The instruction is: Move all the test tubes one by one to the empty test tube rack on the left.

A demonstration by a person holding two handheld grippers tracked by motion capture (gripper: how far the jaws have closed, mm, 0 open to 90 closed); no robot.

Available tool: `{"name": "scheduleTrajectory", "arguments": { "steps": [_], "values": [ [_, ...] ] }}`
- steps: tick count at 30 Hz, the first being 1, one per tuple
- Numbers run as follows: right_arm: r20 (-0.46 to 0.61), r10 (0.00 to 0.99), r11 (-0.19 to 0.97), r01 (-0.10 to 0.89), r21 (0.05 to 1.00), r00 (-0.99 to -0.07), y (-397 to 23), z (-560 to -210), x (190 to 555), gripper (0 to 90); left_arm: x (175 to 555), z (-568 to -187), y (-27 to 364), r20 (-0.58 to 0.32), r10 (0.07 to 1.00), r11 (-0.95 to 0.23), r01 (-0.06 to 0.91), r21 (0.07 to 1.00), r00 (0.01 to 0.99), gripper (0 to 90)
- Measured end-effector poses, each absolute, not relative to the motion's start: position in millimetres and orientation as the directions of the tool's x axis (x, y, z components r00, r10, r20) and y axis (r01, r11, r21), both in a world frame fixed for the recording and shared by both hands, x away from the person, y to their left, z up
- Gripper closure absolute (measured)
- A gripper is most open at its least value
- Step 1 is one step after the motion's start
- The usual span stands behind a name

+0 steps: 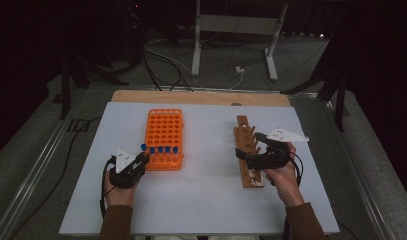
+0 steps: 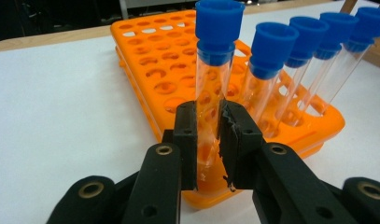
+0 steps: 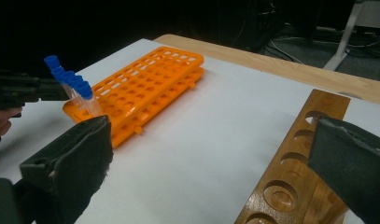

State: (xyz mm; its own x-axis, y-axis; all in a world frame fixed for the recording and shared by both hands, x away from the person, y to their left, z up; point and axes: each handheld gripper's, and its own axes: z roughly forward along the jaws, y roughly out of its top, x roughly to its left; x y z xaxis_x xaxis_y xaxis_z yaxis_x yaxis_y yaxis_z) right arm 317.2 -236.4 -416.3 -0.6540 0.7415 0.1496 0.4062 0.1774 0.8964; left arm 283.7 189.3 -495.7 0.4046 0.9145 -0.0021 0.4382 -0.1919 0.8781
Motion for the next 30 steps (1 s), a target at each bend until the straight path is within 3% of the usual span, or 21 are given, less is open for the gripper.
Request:
{"name": "scheduleTrajectory", "arguments": {
  "steps": [12, 23, 30],
  "values": [
    [0.149, 0.742, 0.178, 0.407, 0.896, -0.653, -237.0, -416.7, 316.7, 0.0, 282.8, -500.2, 184.6, 0.015, 0.919, -0.215, 0.47, 0.856, 0.393, 78.6],
    [0.147, 0.744, 0.182, 0.41, 0.894, -0.651, -237.4, -419.7, 317.0, 0.0, 282.5, -499.6, 186.5, -0.026, 0.92, -0.182, 0.486, 0.855, 0.391, 77.0],
    [0.142, 0.745, 0.173, 0.394, 0.902, -0.652, -240.8, -417.3, 315.1, 0.0, 277.7, -491.7, 192.4, -0.06, 0.927, -0.139, 0.487, 0.862, 0.371, 59.3]
  ]
}}
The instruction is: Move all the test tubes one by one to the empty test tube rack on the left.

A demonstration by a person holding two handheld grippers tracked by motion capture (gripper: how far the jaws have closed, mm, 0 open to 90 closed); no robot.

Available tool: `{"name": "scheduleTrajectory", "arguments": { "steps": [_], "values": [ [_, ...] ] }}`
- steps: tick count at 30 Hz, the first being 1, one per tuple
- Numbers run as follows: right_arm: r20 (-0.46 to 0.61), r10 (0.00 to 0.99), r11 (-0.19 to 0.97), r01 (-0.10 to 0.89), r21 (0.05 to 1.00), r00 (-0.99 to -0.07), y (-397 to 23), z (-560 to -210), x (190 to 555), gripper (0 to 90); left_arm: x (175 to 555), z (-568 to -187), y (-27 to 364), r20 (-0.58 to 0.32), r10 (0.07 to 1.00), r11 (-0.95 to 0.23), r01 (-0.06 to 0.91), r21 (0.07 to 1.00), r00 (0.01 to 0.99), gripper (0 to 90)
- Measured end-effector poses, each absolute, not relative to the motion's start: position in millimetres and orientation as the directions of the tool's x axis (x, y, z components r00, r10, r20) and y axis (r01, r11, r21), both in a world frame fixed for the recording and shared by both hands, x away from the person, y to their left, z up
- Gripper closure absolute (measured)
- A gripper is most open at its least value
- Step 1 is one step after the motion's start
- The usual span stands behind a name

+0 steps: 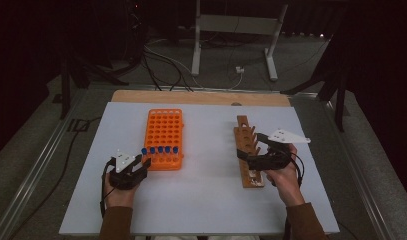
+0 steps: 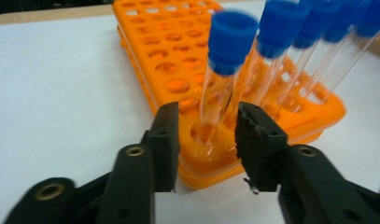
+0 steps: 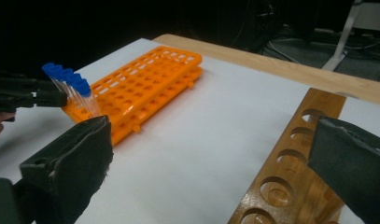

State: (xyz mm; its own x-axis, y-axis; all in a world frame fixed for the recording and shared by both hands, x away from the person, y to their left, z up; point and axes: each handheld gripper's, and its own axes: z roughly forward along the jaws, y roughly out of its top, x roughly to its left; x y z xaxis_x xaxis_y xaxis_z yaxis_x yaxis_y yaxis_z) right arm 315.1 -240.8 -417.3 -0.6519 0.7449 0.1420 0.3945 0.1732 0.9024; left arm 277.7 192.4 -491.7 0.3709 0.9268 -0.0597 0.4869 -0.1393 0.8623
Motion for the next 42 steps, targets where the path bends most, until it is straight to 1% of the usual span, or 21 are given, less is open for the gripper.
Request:
{"name": "scheduleTrajectory", "arguments": {
  "steps": [5, 8, 12, 13, 15, 20, 23, 26, 29, 35, 42],
  "values": [
    [0.131, 0.754, 0.155, 0.368, 0.917, -0.644, -249.4, -414.1, 310.3, 0.0, 268.5, -474.0, 201.5, -0.099, 0.912, -0.089, 0.427, 0.9, 0.399, 44.7],
    [0.127, 0.763, 0.142, 0.355, 0.924, -0.634, -256.7, -416.2, 306.1, 0.0, 260.2, -462.7, 207.0, -0.1, 0.91, -0.067, 0.38, 0.923, 0.403, 32.4],
    [0.123, 0.778, 0.124, 0.343, 0.931, -0.616, -268.4, -422.5, 299.5, 0.0, 249.6, -450.4, 216.2, -0.09, 0.907, -0.057, 0.332, 0.942, 0.412, 20.1],
    [0.124, 0.782, 0.117, 0.34, 0.933, -0.61, -271.4, -424.0, 298.0, 0.0, 247.3, -448.1, 218.7, -0.085, 0.909, -0.058, 0.324, 0.944, 0.409, 17.6],
    [0.127, 0.787, 0.107, 0.336, 0.936, -0.603, -276.3, -426.8, 295.0, 0.0, 243.7, -445.0, 223.7, -0.086, 0.911, -0.049, 0.313, 0.948, 0.404, 16.1],
    [0.093, 0.803, 0.122, 0.316, 0.941, -0.589, -282.5, -433.1, 287.2, 0.0, 239.7, -443.1, 232.4, -0.105, 0.918, -0.016, 0.3, 0.954, 0.382, 4.5],
    [0.077, 0.806, 0.128, 0.299, 0.945, -0.587, -285.2, -436.7, 282.4, 0.0, 238.1, -441.7, 236.0, -0.107, 0.92, -0.006, 0.286, 0.958, 0.378, 1.1],
    [0.065, 0.811, 0.13, 0.289, 0.948, -0.581, -288.5, -439.9, 279.0, 0.0, 237.2, -441.1, 239.3, -0.107, 0.919, -0.002, 0.277, 0.961, 0.379, 0.7],
    [0.073, 0.817, 0.109, 0.278, 0.954, -0.572, -292.4, -442.6, 275.0, 0.0, 237.5, -442.2, 242.8, -0.094, 0.925, -0.004, 0.257, 0.966, 0.369, 0.7],
    [0.074, 0.828, 0.092, 0.264, 0.96, -0.556, -294.0, -441.5, 272.1, 0.0, 239.6, -449.5, 247.0, -0.091, 0.93, -0.01, 0.274, 0.962, 0.355, 0.7],
    [0.087, 0.836, 0.092, 0.295, 0.951, -0.542, -293.6, -445.6, 277.7, 0.0, 239.3, -457.9, 252.4, -0.105, 0.939, 0.004, 0.295, 0.955, 0.327, 0.7]
  ]
}}
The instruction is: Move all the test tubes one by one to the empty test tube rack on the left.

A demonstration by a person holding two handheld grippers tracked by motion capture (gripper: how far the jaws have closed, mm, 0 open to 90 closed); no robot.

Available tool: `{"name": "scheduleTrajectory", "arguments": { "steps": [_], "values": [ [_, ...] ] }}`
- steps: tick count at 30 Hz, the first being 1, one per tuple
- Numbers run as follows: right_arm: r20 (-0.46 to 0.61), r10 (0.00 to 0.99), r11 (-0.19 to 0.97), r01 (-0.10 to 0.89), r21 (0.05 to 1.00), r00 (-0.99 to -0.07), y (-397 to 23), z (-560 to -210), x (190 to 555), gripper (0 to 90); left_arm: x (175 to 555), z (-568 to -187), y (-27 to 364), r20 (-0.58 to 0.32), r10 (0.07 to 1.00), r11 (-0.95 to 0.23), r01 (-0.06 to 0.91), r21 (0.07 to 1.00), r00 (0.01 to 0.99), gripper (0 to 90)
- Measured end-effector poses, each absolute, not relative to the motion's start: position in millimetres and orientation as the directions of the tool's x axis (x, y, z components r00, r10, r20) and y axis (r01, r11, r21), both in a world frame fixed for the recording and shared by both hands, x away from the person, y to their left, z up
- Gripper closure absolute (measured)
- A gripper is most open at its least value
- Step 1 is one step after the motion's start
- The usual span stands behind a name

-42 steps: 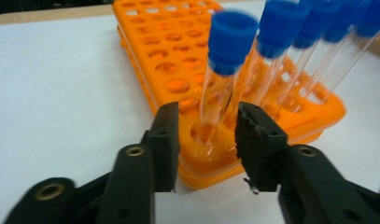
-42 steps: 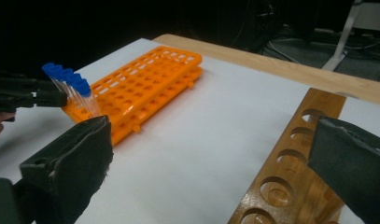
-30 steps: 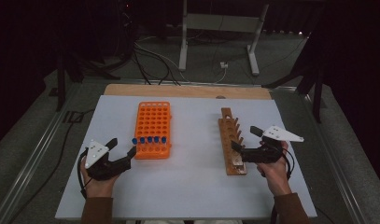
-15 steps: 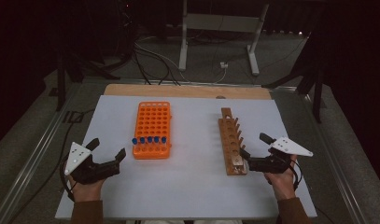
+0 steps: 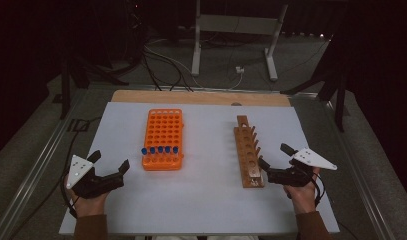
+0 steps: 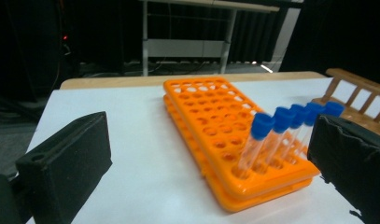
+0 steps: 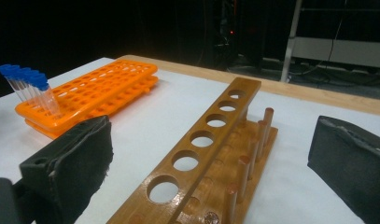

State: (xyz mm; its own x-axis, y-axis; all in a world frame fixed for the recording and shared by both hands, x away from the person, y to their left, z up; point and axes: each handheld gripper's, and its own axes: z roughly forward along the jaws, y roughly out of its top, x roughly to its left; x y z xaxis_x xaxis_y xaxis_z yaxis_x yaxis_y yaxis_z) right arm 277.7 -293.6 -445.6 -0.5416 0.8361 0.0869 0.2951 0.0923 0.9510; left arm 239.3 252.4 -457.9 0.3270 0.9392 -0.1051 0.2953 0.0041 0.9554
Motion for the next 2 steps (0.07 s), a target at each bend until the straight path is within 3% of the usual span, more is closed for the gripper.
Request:
{"name": "scheduleTrajectory", "arguments": {
  "steps": [2],
  "values": [
    [0.097, 0.842, 0.086, 0.31, 0.947, -0.53, -295.2, -447.0, 280.2, 0.0, 240.9, -460.1, 252.6, -0.102, 0.941, -0.002, 0.305, 0.952, 0.324, 0.7]
  ]
}}
